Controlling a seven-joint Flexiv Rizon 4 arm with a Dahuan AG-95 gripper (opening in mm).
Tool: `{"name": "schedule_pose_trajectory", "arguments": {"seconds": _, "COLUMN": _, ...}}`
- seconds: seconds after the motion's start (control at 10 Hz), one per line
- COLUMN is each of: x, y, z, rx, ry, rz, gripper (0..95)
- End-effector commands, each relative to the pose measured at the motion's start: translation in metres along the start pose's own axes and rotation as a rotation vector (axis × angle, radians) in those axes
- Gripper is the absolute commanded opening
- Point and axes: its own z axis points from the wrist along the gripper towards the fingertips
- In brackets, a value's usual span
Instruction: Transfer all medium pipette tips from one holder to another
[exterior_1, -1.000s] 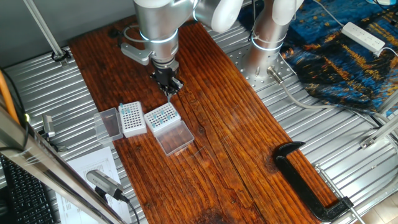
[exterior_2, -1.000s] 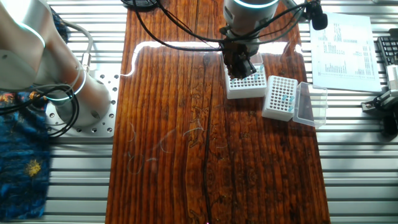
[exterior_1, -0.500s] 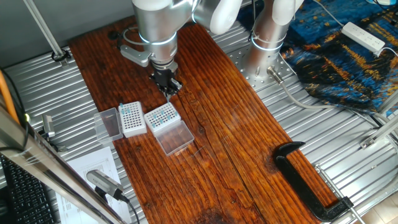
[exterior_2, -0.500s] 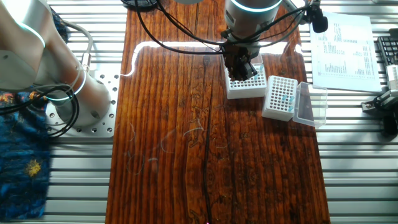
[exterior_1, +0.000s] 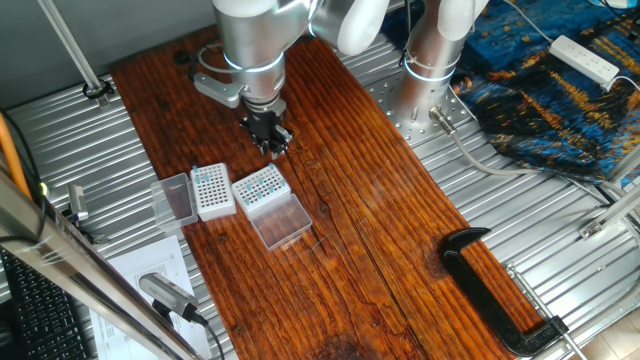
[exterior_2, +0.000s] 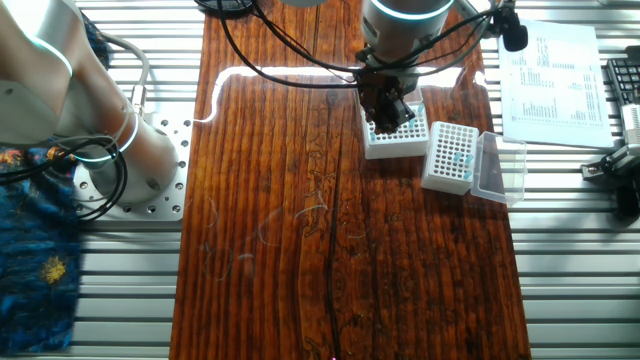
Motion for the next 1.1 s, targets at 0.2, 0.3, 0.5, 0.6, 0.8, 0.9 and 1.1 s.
{"name": "schedule_pose_trajectory", "arguments": {"seconds": 0.2, "x": -0.001, "y": -0.001, "z": 0.0, "rx": 0.004, "ry": 0.002, "rz": 0.011, "gripper": 19.0}}
{"name": "schedule_pose_trajectory", "arguments": {"seconds": 0.3, "x": -0.002, "y": -0.001, "z": -0.001, "rx": 0.004, "ry": 0.002, "rz": 0.012, "gripper": 19.0}}
{"name": "schedule_pose_trajectory", "arguments": {"seconds": 0.5, "x": -0.006, "y": -0.004, "z": -0.002, "rx": 0.006, "ry": 0.005, "rz": 0.012, "gripper": 19.0}}
{"name": "schedule_pose_trajectory", "arguments": {"seconds": 0.6, "x": -0.013, "y": -0.011, "z": 0.0, "rx": 0.008, "ry": 0.006, "rz": 0.01, "gripper": 19.0}}
{"name": "schedule_pose_trajectory", "arguments": {"seconds": 0.8, "x": -0.022, "y": -0.017, "z": 0.001, "rx": 0.013, "ry": 0.009, "rz": 0.022, "gripper": 19.0}}
{"name": "schedule_pose_trajectory", "arguments": {"seconds": 0.9, "x": -0.025, "y": -0.02, "z": 0.002, "rx": 0.016, "ry": 0.009, "rz": 0.027, "gripper": 19.0}}
{"name": "schedule_pose_trajectory", "arguments": {"seconds": 1.1, "x": -0.032, "y": -0.027, "z": 0.005, "rx": 0.022, "ry": 0.008, "rz": 0.05, "gripper": 19.0}}
